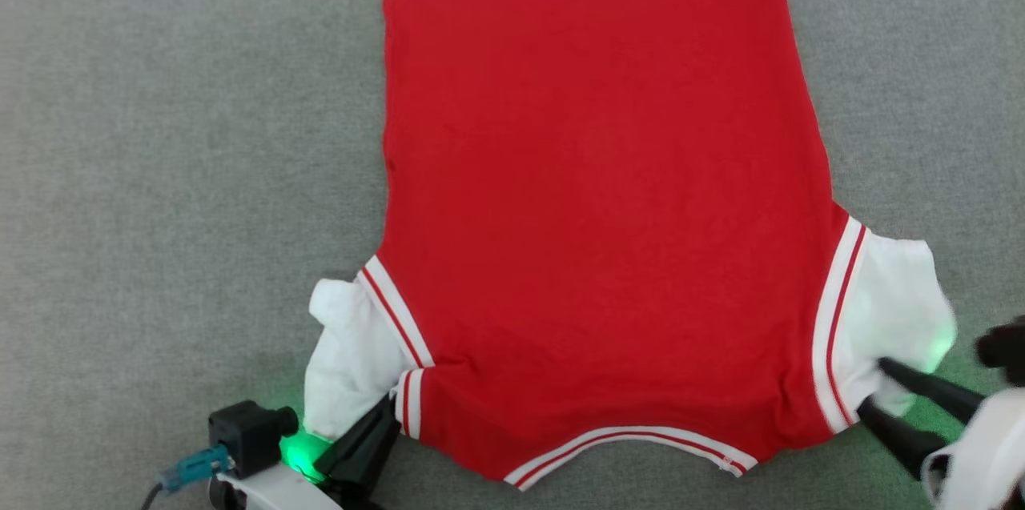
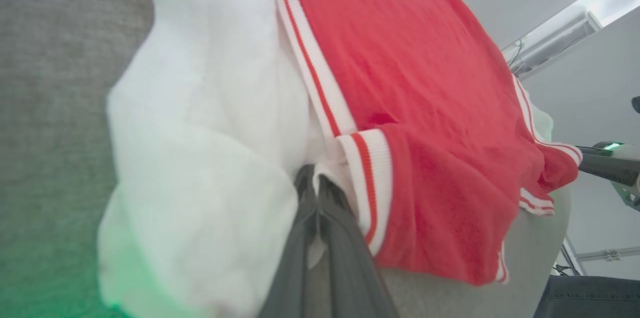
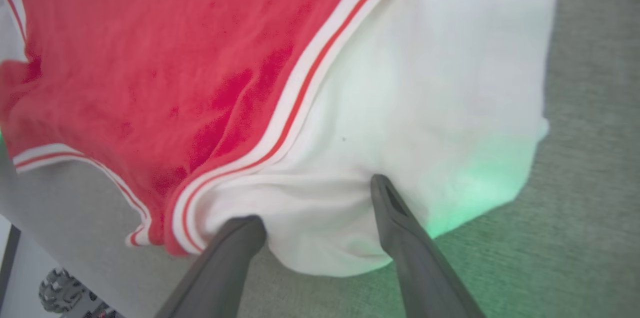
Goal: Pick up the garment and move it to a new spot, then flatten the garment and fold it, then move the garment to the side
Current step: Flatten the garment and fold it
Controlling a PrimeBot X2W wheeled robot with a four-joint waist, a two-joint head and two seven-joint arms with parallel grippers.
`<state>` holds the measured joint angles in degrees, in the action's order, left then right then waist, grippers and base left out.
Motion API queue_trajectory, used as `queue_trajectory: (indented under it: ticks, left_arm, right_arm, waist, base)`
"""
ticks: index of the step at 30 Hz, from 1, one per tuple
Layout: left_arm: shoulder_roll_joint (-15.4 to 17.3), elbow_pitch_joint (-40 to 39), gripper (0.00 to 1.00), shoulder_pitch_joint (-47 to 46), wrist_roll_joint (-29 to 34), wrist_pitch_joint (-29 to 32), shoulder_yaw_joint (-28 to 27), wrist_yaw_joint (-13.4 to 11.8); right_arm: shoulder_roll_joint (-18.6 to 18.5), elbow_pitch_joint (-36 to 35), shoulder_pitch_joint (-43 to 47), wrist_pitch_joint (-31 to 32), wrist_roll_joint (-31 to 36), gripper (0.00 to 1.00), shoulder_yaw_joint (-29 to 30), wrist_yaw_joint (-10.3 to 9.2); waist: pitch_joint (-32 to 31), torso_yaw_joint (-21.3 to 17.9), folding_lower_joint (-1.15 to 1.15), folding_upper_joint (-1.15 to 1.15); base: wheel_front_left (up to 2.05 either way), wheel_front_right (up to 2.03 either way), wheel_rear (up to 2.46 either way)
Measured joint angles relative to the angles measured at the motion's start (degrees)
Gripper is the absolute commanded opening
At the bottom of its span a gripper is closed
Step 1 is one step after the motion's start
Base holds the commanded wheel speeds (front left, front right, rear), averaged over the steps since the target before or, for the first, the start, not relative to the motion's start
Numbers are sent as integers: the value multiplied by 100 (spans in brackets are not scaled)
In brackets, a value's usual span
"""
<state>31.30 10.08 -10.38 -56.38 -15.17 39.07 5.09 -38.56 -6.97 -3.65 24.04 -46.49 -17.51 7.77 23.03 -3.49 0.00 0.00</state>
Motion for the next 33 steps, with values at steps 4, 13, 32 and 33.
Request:
queue_trajectory:
  ticks: [4, 13, 32, 33]
  left_arm:
    - [18, -108, 0, 21, 44, -35, -69, 30]
    - [-60, -400, 0, -424, 320, 0, 130, 99]
    - [-476, -849, 0, -1418, 487, -157, 743, 267]
    - [-495, -868, 0, -1461, 475, -160, 789, 272]
  right_arm:
    - [-26, -678, 350, 264, -504, 100, 780, -26]
    - [70, -931, -893, 1279, -526, 100, 2538, -27]
    - [821, 3531, -7241, 3905, 2292, 100, 1510, -27]
    - [815, 3688, -7307, 4007, 2380, 100, 1471, -27]
  waist:
    - [116, -44, 0, 0]
    - [515, 264, 0, 0]
    - [1877, 1416, 0, 0]
    - [1931, 1476, 0, 0]
  base:
    - [0, 0, 0]
    - [0, 0, 0]
    - [0, 0, 0]
    - [0, 0, 0]
